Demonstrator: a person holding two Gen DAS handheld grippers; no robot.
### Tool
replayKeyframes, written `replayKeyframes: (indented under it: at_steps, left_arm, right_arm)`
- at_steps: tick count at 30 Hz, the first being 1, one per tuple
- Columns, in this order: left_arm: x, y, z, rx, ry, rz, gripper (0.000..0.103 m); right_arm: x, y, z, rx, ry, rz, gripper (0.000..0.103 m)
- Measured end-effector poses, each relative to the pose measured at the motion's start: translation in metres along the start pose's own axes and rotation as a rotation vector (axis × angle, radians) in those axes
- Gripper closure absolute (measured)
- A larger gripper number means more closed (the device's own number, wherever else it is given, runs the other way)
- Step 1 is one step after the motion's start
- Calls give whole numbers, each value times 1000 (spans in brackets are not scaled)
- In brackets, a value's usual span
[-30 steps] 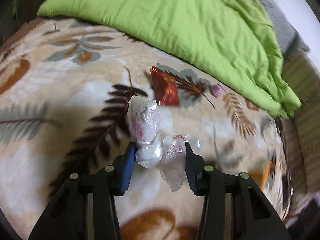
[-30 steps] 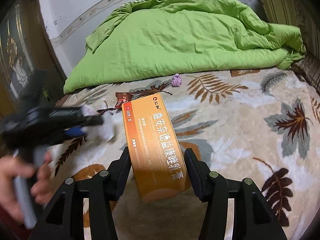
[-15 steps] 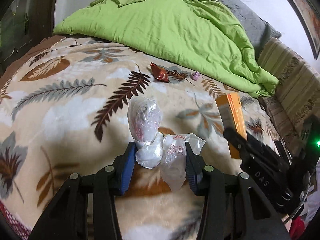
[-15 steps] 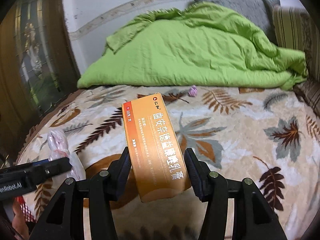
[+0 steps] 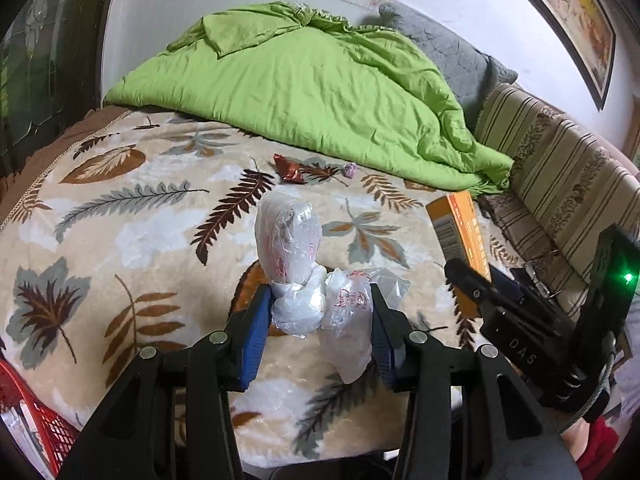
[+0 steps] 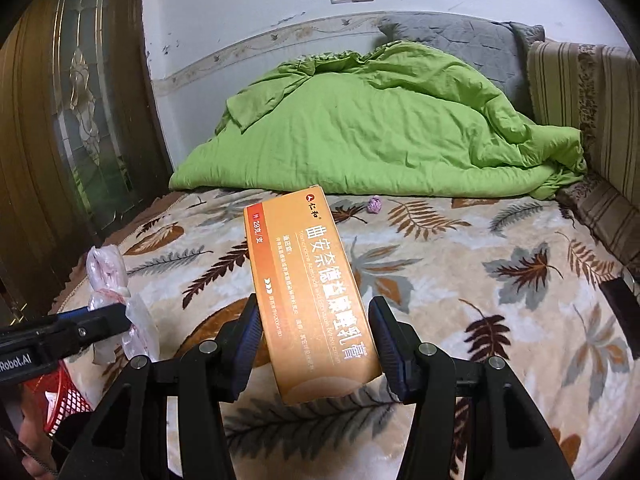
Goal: Collect trash
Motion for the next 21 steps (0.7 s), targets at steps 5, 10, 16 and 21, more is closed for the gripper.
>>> replayKeyframes:
  at_steps: [5, 10, 16, 21]
  left_arm:
    - [-1, 1, -7, 10, 2, 21, 58]
    - [8, 12, -11, 2, 21, 64, 58]
    - [23, 28, -4, -25, 5, 98, 58]
    - [45, 36, 15, -30, -2, 112, 58]
  right_arm:
    - [5, 6, -9, 21, 7, 41, 45]
    - [24, 11, -10, 39, 19, 78, 45]
    - [41, 6, -3, 92, 25, 102, 45]
    - [55, 8, 9, 54, 10, 75, 45]
Point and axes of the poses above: each gripper's, at about its wrist camera, not at the fingertips, and x roughly the way its jaws point, y to its left, z to its top, the point moved 7 cm from there along x, roughly the way its jaws point, and after that the axes turned 3 degrees about y, right-handed, at the moved point
